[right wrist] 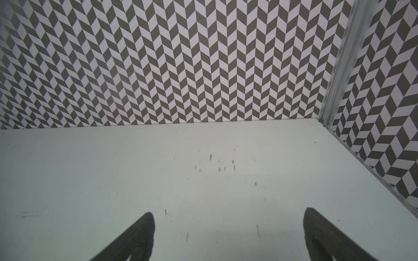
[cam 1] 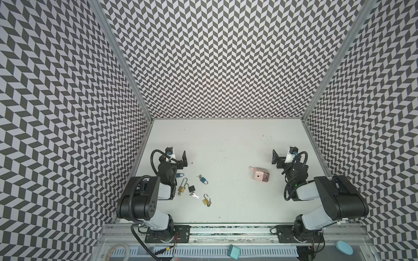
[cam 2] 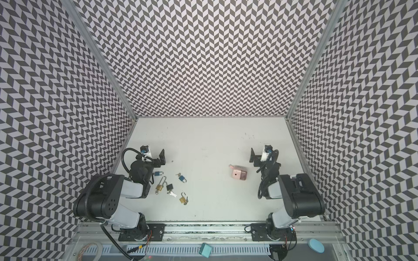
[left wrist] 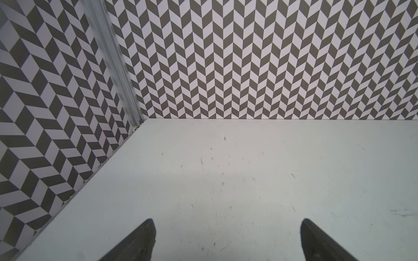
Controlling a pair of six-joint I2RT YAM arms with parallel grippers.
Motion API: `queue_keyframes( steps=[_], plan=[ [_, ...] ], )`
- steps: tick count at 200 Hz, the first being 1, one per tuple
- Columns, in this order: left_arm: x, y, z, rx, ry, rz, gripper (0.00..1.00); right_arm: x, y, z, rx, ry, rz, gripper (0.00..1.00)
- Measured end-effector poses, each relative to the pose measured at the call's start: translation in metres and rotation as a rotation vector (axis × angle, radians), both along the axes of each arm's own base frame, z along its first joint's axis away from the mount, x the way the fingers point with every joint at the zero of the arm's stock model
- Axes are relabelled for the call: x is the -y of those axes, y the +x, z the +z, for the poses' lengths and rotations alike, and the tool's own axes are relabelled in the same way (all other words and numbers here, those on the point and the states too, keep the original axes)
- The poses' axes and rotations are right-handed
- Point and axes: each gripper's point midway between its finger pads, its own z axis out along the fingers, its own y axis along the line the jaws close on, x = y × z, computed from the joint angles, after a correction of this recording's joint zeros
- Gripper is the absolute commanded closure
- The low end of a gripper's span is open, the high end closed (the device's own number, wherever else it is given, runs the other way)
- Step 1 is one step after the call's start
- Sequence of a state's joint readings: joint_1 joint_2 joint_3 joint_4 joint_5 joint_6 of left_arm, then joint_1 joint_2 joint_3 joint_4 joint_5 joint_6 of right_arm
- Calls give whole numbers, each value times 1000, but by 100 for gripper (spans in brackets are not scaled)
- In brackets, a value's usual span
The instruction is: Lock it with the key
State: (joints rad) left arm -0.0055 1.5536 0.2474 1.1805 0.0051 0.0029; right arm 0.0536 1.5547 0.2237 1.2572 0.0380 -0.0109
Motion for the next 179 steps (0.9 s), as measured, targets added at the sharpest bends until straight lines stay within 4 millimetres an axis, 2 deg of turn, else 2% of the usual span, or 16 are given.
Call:
queue_keyframes(
  steps=[117,179],
  plan=[
    [-1,1,10,44,-2,-19,0,5,1,6,26,1,-22,0],
    [6,-13,15,87,12,-31,0,6,-7,4,34,1,-29,1]
  ],
)
